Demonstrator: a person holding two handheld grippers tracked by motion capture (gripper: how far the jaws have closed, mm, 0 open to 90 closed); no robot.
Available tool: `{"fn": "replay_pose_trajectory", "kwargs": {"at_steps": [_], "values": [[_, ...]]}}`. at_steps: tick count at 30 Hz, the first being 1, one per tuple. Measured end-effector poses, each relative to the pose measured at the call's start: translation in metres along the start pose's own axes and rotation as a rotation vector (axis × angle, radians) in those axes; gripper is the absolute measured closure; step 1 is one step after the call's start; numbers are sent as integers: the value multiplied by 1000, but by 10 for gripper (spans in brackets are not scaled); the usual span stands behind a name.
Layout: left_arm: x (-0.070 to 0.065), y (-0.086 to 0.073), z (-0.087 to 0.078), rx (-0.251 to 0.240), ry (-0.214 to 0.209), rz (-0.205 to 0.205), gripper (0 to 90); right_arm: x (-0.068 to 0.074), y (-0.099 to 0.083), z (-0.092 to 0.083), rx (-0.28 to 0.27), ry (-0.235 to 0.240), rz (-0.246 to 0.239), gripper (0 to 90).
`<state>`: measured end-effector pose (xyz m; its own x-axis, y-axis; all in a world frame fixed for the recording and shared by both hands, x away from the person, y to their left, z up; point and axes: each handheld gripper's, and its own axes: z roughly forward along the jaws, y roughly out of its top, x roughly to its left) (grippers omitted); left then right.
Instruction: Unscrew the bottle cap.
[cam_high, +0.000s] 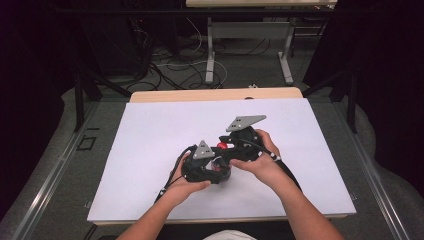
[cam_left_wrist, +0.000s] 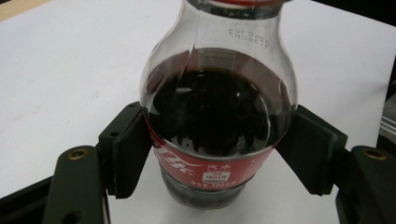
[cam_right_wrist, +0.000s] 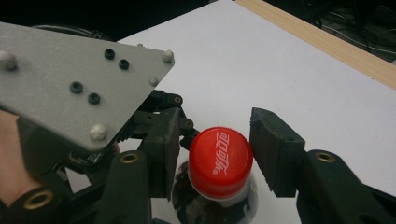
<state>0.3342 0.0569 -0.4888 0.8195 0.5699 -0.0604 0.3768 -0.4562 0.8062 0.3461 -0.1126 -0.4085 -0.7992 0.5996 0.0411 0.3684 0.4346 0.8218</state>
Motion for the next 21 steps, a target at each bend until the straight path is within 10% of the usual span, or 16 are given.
{"fn": "replay_pose_trajectory", "kwargs": {"at_steps": [21], "values": [[-1, 3, -4, 2, 21, 8, 303, 4, 0, 8, -2, -33, 15, 597]]}}
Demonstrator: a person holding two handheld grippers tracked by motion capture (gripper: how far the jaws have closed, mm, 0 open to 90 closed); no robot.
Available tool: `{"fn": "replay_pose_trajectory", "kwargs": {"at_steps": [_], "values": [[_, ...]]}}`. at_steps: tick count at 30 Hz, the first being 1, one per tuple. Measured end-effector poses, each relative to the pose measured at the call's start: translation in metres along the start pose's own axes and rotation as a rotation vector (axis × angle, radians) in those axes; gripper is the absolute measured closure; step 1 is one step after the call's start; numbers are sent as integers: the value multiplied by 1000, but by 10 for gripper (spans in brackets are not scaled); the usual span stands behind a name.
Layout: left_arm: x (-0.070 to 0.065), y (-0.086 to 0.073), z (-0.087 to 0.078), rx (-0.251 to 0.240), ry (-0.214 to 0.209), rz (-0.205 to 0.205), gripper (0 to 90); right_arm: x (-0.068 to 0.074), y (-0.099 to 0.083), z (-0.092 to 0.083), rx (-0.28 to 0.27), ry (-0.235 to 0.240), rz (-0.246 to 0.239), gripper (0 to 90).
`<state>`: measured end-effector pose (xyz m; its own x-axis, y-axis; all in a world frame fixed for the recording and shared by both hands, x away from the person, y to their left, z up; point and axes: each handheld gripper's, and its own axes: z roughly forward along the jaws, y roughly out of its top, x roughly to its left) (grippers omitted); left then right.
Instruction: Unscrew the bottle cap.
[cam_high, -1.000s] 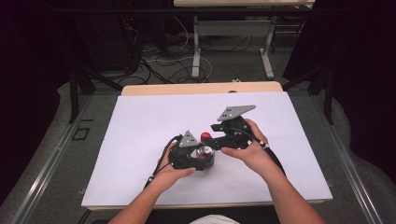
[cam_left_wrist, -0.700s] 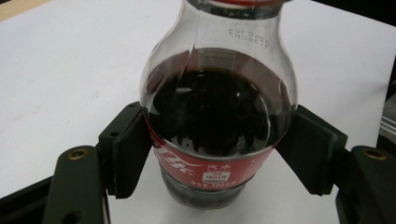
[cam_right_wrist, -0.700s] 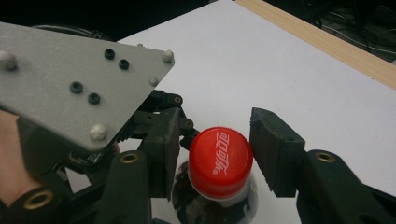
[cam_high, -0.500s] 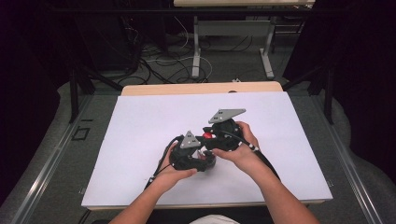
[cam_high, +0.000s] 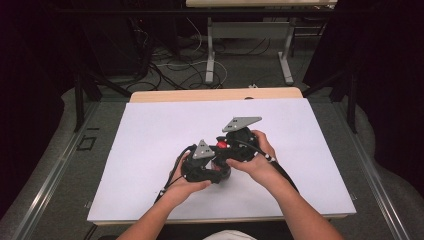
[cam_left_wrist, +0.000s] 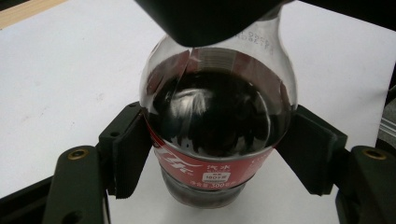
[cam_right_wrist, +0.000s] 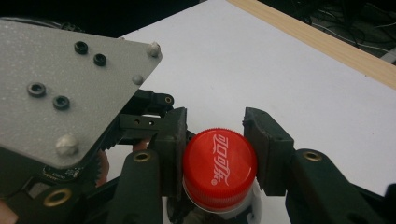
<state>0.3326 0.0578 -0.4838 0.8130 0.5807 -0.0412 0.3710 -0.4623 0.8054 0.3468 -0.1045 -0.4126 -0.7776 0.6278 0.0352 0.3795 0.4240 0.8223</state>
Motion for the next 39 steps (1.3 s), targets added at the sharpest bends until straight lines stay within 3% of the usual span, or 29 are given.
{"fn": "replay_pose_trajectory", "kwargs": {"at_steps": [10, 11, 22, 25, 26, 27, 28, 30, 31, 32, 34, 35, 36, 39], "values": [[1, 1, -2, 17, -16, 5, 304, -2, 2, -1, 2, 23, -18, 609], [0, 0, -1, 1, -7, 2, 304, -2, 2, -1, 2, 23, -18, 609], [0, 3, -4, 21, -49, 9, 306, -9, 6, -4, 33, 128, -99, 612], [-1, 3, -5, 21, -54, 14, 306, -15, 9, -5, 59, 200, -149, 613], [-1, 4, -5, 17, -52, 25, 306, -15, 9, -5, 59, 200, -149, 613], [-1, 4, -6, 17, -55, 28, 305, -18, 10, -5, 56, 242, -192, 613], [0, 4, -6, 24, -62, 33, 305, -20, 11, -4, 60, 271, -205, 613], [0, 5, -7, 27, -66, 38, 305, -22, 12, -3, 62, 293, -218, 613], [-1, 5, -7, 26, -61, 42, 305, -26, 14, -3, 77, 340, -282, 612], [-2, 5, -6, 29, -67, 41, 305, -26, 14, -3, 77, 340, -282, 612], [-2, 5, -6, 28, -73, 44, 305, -30, 16, -2, 94, 409, -331, 612], [-2, 5, -7, 35, -83, 46, 305, -30, 16, -2, 94, 409, -331, 612], [-2, 6, -8, 41, -93, 44, 304, -33, 18, -1, 105, 453, -351, 612], [-3, 6, -7, 24, -85, 51, 304, -37, 20, 0, 103, 489, -386, 612]]}}
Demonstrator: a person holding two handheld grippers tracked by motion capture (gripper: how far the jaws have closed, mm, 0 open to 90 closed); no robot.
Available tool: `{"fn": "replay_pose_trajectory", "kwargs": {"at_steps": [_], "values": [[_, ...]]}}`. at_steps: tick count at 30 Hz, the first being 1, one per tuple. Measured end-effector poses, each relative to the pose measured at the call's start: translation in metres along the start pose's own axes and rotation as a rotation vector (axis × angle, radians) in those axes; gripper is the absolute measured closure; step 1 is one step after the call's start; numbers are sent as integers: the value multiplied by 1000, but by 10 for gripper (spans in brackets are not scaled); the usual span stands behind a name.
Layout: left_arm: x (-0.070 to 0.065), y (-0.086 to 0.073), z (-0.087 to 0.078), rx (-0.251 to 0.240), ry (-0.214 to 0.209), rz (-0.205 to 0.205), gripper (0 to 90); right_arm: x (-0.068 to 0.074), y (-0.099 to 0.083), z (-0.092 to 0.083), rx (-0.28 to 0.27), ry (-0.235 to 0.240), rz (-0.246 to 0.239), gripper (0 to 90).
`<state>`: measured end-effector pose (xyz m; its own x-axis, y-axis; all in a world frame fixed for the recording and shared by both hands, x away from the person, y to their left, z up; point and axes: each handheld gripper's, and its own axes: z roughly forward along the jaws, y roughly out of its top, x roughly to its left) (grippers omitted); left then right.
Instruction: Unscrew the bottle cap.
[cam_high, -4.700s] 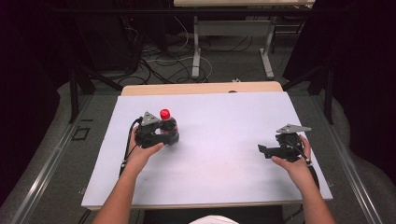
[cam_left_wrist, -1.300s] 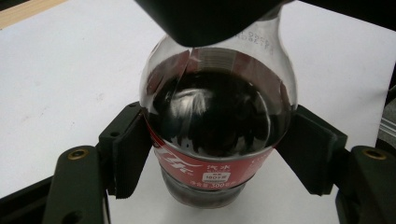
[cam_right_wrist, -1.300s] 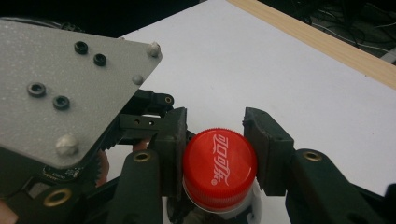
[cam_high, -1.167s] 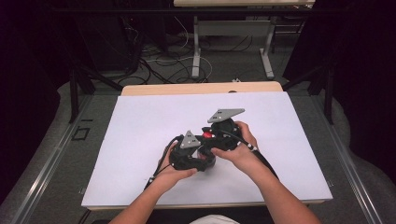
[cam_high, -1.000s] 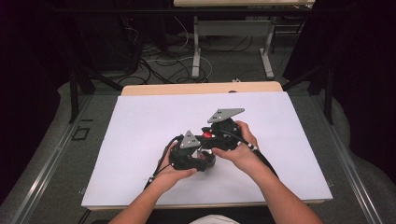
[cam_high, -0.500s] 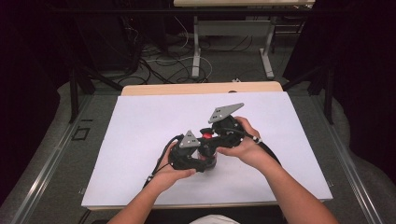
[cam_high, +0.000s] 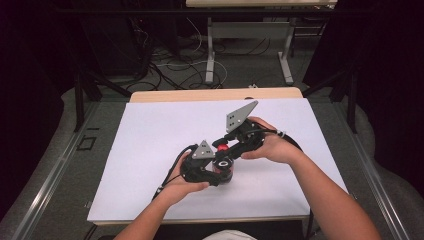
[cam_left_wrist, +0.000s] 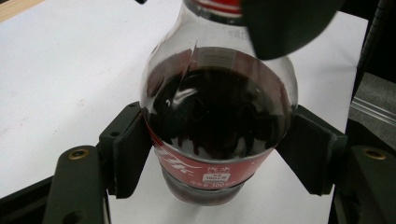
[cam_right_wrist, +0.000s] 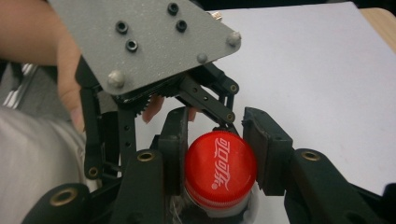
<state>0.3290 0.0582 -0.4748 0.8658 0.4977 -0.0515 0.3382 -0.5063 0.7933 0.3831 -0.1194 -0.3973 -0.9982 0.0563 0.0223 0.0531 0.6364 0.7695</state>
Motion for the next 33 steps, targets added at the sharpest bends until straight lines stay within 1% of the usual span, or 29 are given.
{"fn": "replay_pose_trajectory", "kwargs": {"at_steps": [1, 2, 3, 4, 5, 6, 7, 8, 9, 10, 11, 12, 13, 14, 15, 16, 17, 19, 20, 21, 22, 23, 25, 26, 27, 28, 30, 31, 33], "values": [[0, 0, 0, 0, -1, 0, 304, -1, 0, 0, 0, 14, -8, 611], [0, 1, -2, 16, -18, -5, 304, -2, 1, -1, 8, 27, -11, 611], [-1, 0, -1, 0, -11, -15, 304, -3, 1, -2, 10, 34, -12, 610], [0, 0, -1, -1, -7, -17, 304, -3, 1, -1, 5, 35, -10, 609], [0, 0, -1, -1, -3, -14, 304, -3, 1, -1, 0, 26, -1, 607], [0, 0, -1, 1, 1, -18, 304, -3, 1, -1, 1, 14, 9, 584], [2, 0, -1, -6, 9, -11, 304, -1, 2, -1, -3, 2, 21, 518], [3, 0, -2, 7, 3, -19, 304, 1, 2, -1, -11, -19, 33, 482], [4, -1, -1, -8, 19, -24, 304, 3, 3, -2, -4, -45, 36, 466], [5, -1, -1, -4, 27, -25, 304, 7, 4, -2, -10, -83, 48, 441], [6, -1, -2, 0, 32, -24, 304, 9, 5, -2, -15, -110, 64, 422], [6, -1, -2, -5, 39, -31, 304, 12, 5, -2, -33, -136, 85, 419], [8, -1, -2, -1, 41, -28, 304, 14, 5, -4, -38, -150, 100, 418], [8, -1, -3, -5, 46, -35, 304, 19, 6, -4, -52, -215, 113, 418], [9, -1, -4, 0, 46, -31, 304, 19, 6, -4, -52, -215, 113, 418], [9, -1, -4, -2, 47, -38, 304, 23, 5, -4, -60, -264, 132, 418], [9, -1, -4, -12, 50, -53, 304, 25, 5, -5, -50, -277, 156, 419], [9, -1, -5, -7, 57, -56, 304, 30, 4, -4, -86, -328, 204, 427], [9, -2, -4, -14, 63, -68, 304, 32, 3, -4, -95, -353, 230, 438], [9, -2, -4, -9, 67, -71, 304, 35, 3, -3, -96, -369, 241, 448], [9, -2, -4, 2, 63, -74, 304, 36, 2, -2, -98, -389, 242, 460], [8, -2, -3, -5, 73, -76, 304, 39, 3, -1, -92, -406, 251, 475], [8, -2, -3, -1, 78, -77, 304, 40, 4, 2, -81, -426, 258, 493], [8, -2, -3, 6, 80, -67, 304, 41, 5, 3, -75, -439, 268, 501], [7, -2, -3, 6, 79, -67, 304, 41, 6, 4, -72, -460, 269, 510], [6, -2, -2, -1, 82, -75, 304, 41, 7, 5, -65, -473, 280, 527], [6, -1, -2, 3, 84, -57, 304, 40, 8, 7, -59, -486, 309, 530], [6, -1, -1, -3, 84, -63, 304, 39, 9, 9, -65, -489, 326, 541], [5, -1, -2, 8, 79, -55, 304, 38, 9, 11, -61, -484, 346, 564]]}}
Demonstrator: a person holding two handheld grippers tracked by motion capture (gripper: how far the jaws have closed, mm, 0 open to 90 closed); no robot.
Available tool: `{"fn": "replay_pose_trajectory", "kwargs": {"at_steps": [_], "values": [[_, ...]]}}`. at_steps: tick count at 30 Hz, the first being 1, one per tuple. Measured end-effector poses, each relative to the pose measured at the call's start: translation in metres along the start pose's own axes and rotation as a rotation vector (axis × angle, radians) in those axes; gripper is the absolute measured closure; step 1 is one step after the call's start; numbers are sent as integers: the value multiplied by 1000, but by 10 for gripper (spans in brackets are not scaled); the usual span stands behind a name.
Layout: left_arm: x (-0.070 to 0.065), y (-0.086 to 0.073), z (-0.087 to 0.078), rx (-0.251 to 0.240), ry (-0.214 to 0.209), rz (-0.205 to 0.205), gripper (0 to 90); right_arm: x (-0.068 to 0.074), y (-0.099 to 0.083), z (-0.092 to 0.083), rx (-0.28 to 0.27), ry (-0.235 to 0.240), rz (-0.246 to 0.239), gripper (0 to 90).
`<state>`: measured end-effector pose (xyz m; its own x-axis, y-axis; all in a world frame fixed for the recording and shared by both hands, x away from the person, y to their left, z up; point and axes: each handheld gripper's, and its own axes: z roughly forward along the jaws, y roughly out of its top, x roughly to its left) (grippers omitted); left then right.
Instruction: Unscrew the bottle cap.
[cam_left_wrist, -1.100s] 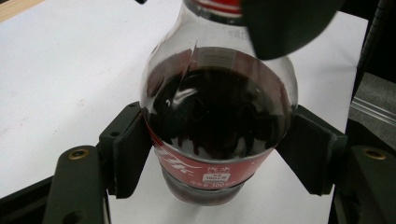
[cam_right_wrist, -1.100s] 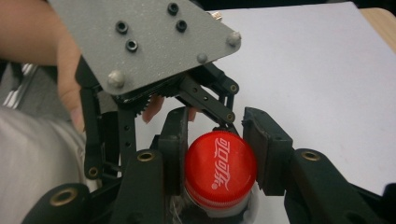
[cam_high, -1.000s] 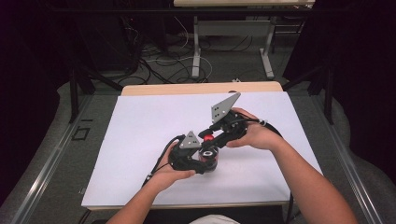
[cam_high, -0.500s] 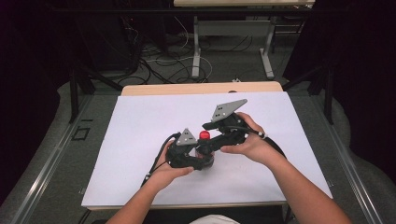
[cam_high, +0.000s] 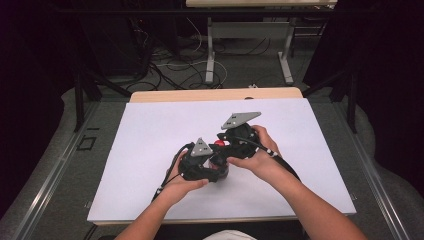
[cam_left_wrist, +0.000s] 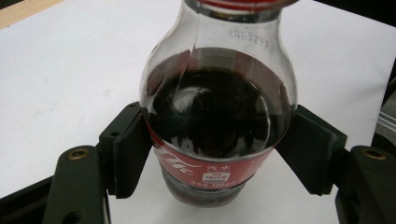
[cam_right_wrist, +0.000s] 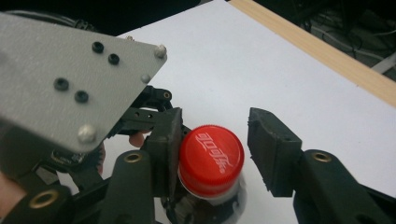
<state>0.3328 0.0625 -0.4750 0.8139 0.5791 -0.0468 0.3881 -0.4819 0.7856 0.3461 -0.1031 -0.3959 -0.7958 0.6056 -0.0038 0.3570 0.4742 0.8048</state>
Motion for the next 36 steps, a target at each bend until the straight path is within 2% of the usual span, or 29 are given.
{"fn": "replay_pose_trajectory", "kwargs": {"at_steps": [4, 6, 9, 12, 13, 14, 15, 16, 18, 19, 20, 21, 22, 23, 24, 25, 26, 27, 28, 29, 30, 33, 36], "values": [[-1, 0, 0, 10, -1, -3, 304, 0, 3, 2, 26, 9, 18, 602], [-1, 0, 0, 10, -1, -3, 304, 1, 4, 2, 36, 7, 3, 607], [-1, 0, 0, 4, 2, 5, 304, -1, 6, 2, 54, 29, -25, 611], [-1, 0, 0, 7, -5, 12, 304, -5, 9, 1, 81, 86, -62, 613], [-1, 0, 0, 6, -8, 12, 305, -10, 12, 1, 110, 150, -108, 614], [-1, 0, 0, 6, -12, 12, 305, -10, 12, 1, 110, 150, -108, 614], [-1, 0, 0, 7, -17, 12, 305, -13, 13, 1, 126, 175, -120, 614], [-1, 0, 0, 7, -21, 18, 305, -16, 14, 2, 129, 199, -147, 614], [-2, 0, 1, 11, -25, 18, 304, -26, 18, 4, 156, 297, -240, 613], [-3, 0, 1, 14, -30, 21, 304, -26, 18, 4, 156, 297, -240, 613], [-3, 0, 2, 10, -33, 16, 305, -28, 19, 5, 169, 330, -270, 613], [-3, 1, 1, 27, -40, 23, 304, -30, 19, 6, 162, 352, -304, 614], [-3, 0, 1, 34, -43, 28, 305, -32, 20, 7, 174, 378, -311, 613], [-4, 0, 1, 38, -48, 19, 305, -33, 20, 7, 178, 393, -324, 613], [-4, -1, 3, 23, -37, 15, 305, -34, 20, 8, 171, 400, -354, 612], [-4, -1, 3, 23, -37, 14, 304, -34, 19, 8, 176, 407, -345, 611], [-4, 0, 3, 21, -33, 26, 304, -34, 20, 8, 180, 406, -349, 606], [-4, 0, 2, 22, -34, 20, 304, -33, 19, 7, 176, 397, -339, 561], [-3, 0, 1, 31, -46, 18, 304, -33, 19, 7, 165, 391, -322, 485], [-2, 0, 2, 9, -29, 22, 304, -33, 19, 6, 154, 379, -293, 457], [-2, 0, 1, 15, -26, 16, 304, -30, 19, 4, 145, 353, -258, 452], [0, 0, 0, 3, -18, 9, 304, -24, 18, 0, 133, 266, -237, 429], [2, 0, -1, 7, -10, 5, 304, -17, 15, -5, 114, 204, -174, 417]]}}
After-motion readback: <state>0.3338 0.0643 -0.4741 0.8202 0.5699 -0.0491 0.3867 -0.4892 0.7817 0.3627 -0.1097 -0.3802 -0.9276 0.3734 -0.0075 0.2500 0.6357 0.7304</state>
